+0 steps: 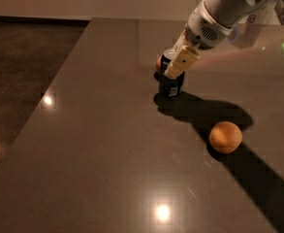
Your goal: Move pepsi can near apple
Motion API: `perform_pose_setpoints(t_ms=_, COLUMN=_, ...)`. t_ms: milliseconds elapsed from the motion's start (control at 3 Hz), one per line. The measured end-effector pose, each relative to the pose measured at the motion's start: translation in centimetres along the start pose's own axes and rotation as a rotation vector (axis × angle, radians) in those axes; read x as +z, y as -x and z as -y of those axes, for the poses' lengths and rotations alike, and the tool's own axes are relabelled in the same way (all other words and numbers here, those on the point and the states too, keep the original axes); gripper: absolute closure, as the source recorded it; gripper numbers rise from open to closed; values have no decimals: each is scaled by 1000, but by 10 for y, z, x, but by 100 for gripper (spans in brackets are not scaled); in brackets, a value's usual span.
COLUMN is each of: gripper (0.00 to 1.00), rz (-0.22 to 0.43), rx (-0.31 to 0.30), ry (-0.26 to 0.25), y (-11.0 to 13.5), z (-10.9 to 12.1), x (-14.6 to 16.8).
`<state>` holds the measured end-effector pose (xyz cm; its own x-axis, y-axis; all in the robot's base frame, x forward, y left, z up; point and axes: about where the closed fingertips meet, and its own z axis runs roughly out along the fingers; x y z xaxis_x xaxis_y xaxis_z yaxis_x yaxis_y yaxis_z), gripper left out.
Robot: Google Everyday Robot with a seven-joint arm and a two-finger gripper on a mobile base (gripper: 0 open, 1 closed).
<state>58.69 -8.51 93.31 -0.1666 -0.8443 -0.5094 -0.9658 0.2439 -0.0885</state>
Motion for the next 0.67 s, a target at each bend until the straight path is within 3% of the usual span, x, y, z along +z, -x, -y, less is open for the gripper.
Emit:
perform_pose_setpoints(t_ms=333, gripper=83, rz=-4, rx=57, ry=-8, y=-18, z=19, x=3)
perform_pose_setpoints(t_ms=667, gripper=53, rz=-2, rx=83, ry=-32, y=-32, z=31, x=6)
